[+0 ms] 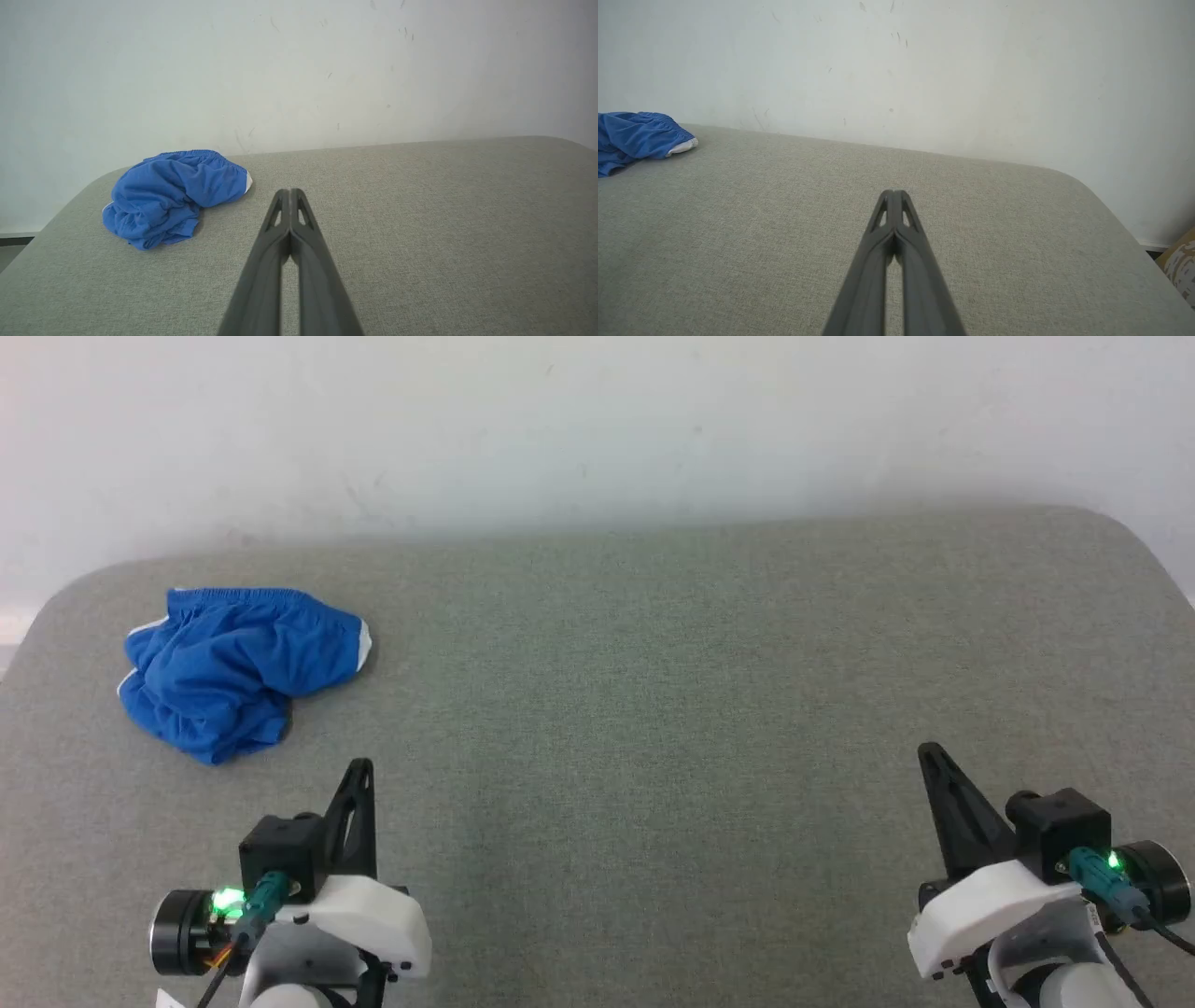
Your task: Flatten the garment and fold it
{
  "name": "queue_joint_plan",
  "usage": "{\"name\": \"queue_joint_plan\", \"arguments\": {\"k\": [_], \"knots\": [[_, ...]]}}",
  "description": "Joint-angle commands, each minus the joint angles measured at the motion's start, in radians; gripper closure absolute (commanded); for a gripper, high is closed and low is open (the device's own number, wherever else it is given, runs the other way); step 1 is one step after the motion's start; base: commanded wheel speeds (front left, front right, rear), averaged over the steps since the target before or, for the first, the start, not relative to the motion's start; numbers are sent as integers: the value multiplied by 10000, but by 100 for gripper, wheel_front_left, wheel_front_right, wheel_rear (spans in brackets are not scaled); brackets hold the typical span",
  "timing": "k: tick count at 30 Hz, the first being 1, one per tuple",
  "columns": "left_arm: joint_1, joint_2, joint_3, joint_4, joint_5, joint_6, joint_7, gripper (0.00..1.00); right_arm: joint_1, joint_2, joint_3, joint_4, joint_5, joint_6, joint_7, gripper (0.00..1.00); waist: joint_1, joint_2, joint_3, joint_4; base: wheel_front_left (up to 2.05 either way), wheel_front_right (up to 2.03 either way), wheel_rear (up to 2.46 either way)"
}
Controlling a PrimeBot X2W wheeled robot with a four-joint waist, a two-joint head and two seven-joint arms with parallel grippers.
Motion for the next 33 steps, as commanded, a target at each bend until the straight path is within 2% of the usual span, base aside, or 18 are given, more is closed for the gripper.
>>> {"name": "queue_joint_plan", "arguments": {"k": [1,22,23,33], "knots": [[46,-9,32,-58,64,-78,1,100,-56,28,-7,-66,-76,-11,7,100,0,0,0,0,0,0,0],[46,-9,32,-58,64,-78,1,100,-56,28,-7,-66,-76,-11,7,100,0,0,0,0,0,0,0],[0,2,-4,4,-4,6,0,0,0,-2,0,6,4,0,0,0,0,0,0,0,0,0,0],[13,1,-94,107,-117,36,-129,0,49,-4,-43,118,169,-1,-131,0,0,0,2,-2,0,0,0]]}}
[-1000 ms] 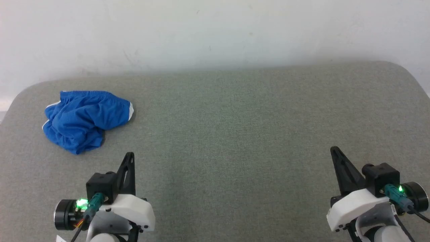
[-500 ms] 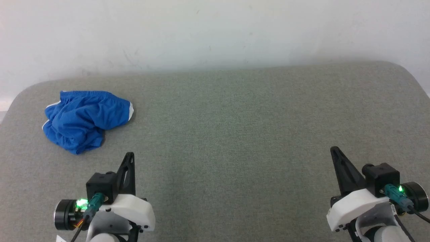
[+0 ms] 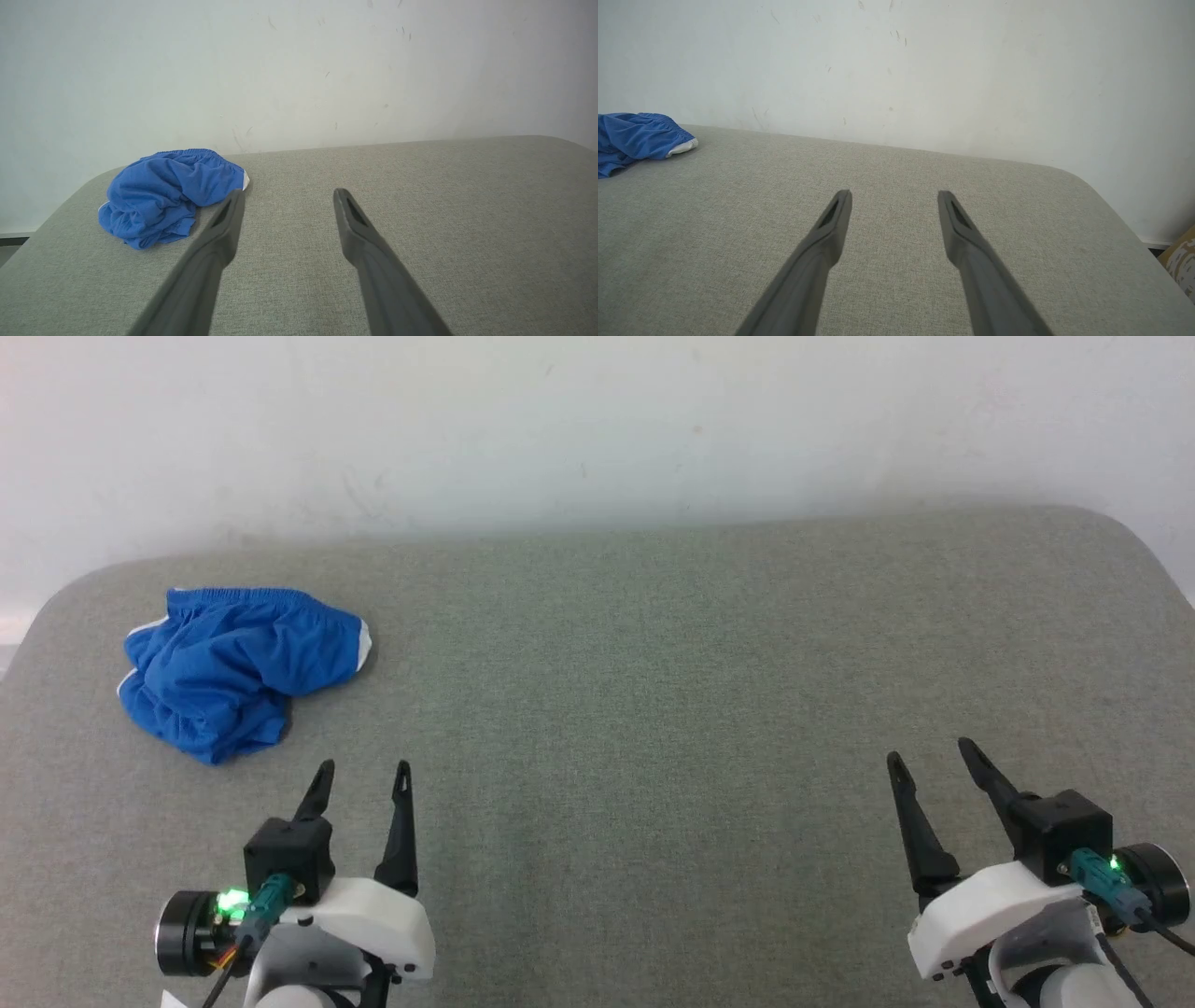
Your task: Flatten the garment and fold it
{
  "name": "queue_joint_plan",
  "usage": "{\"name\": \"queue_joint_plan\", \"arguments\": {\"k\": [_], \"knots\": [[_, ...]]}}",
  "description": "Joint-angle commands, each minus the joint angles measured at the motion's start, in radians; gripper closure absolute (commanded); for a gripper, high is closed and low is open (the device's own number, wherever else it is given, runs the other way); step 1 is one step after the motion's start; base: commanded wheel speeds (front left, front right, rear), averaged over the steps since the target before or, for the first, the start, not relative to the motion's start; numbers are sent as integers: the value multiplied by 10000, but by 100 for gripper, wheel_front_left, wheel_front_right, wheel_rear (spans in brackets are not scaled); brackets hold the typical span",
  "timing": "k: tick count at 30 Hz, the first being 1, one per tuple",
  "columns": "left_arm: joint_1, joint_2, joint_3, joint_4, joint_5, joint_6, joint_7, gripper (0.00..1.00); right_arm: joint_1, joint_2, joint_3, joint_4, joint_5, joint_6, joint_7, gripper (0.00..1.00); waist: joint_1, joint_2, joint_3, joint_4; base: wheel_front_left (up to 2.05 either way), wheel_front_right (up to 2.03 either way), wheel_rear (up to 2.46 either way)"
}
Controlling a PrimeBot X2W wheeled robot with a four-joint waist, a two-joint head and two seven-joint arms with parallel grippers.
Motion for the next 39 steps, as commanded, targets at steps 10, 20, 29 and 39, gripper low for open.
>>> {"name": "queue_joint_plan", "arguments": {"k": [10,20,29,39], "knots": [[15,-1,-134,170,-266,86,-289,0,121,4,-94,162,310,-1,-307,0,0,0,-2,63,0,0,0],[50,-2,-196,286,-415,134,-497,0,218,7,-127,297,515,-2,-516,0,0,0,-21,366,0,0,0],[127,-3,-207,370,-525,210,-686,0,295,10,-107,443,688,-3,-704,0,0,0,-64,744,0,0,0],[161,-4,-204,437,-633,261,-895,0,377,12,-132,542,862,-4,-912,0,0,0,-70,1254,0,0,0]]}}
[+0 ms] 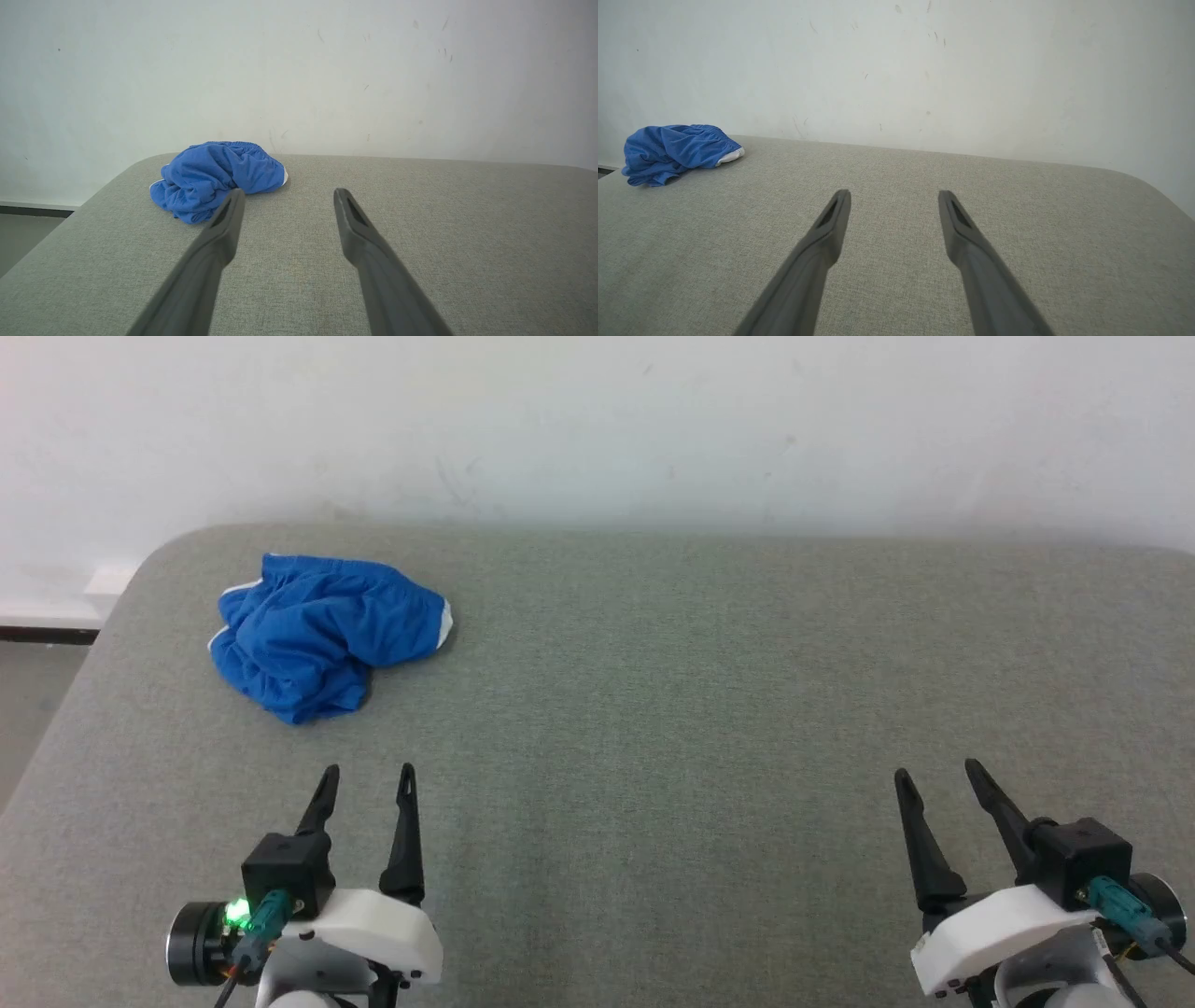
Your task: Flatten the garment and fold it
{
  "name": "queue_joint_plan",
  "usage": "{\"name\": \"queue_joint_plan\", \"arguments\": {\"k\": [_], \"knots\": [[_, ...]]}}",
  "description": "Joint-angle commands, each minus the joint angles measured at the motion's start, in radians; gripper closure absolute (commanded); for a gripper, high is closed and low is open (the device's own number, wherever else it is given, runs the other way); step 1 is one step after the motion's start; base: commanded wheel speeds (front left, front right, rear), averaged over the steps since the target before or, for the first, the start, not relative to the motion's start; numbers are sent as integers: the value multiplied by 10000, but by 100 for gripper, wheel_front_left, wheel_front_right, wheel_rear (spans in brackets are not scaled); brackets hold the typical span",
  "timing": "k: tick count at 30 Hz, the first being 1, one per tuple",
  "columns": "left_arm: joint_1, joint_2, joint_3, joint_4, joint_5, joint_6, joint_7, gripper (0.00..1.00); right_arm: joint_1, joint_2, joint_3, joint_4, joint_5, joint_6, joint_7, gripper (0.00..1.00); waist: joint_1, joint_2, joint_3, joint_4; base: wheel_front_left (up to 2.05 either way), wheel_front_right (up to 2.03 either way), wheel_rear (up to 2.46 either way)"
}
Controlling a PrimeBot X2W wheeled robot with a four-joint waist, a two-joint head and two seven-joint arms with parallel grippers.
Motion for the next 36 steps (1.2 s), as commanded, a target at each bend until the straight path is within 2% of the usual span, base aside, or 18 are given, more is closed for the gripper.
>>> {"name": "queue_joint_plan", "arguments": {"k": [1,36], "knots": [[137,-4,-4,67,-106,74,-93,0,153,13,-31,43,106,-4,-131,0,0,0,-3,163,0,0,0],[328,-7,-111,338,-630,351,-804,0,353,22,58,479,707,-7,-841,0,0,0,-23,1852,0,0,0]]}}
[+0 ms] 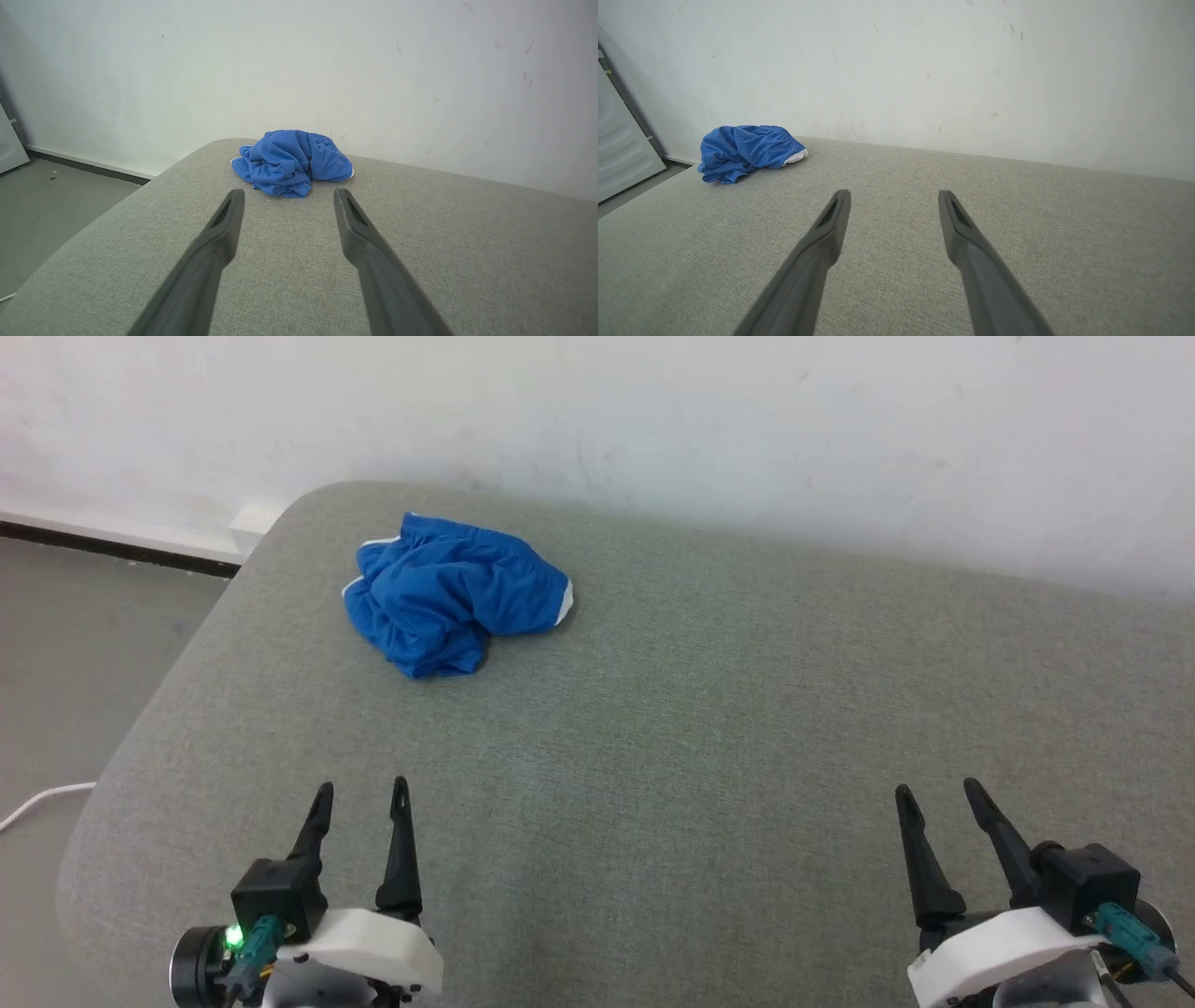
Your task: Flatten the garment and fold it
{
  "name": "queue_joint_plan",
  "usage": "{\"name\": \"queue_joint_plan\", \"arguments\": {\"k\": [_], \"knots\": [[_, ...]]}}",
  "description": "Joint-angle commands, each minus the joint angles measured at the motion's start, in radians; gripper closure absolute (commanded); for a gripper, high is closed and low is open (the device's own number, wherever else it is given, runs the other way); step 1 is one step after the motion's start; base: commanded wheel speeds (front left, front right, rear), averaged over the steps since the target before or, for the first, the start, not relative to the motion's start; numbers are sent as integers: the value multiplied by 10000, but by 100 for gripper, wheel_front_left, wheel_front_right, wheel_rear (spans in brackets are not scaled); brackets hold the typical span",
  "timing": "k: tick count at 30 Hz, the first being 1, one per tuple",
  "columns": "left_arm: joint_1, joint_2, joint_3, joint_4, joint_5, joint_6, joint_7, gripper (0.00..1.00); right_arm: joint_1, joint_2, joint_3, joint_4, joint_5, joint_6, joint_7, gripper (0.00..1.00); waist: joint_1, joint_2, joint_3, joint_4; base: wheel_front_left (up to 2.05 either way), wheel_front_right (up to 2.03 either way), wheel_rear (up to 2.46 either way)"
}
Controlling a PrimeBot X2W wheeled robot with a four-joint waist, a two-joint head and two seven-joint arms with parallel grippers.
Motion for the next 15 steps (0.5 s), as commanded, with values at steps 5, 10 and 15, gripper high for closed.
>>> {"name": "queue_joint_plan", "arguments": {"k": [5,10,15], "knots": [[142,-7,-18,67,-123,110,-180,0,190,21,-3,101,175,-8,-182,0,0,-1,-22,236,0,0,0],[157,-8,-39,97,-137,135,-285,0,223,23,-2,152,239,-8,-287,0,0,-1,-19,436,0,0,0],[175,-8,-82,119,-213,181,-389,0,261,24,15,174,328,-9,-390,0,0,-1,-23,642,0,0,0]]}}
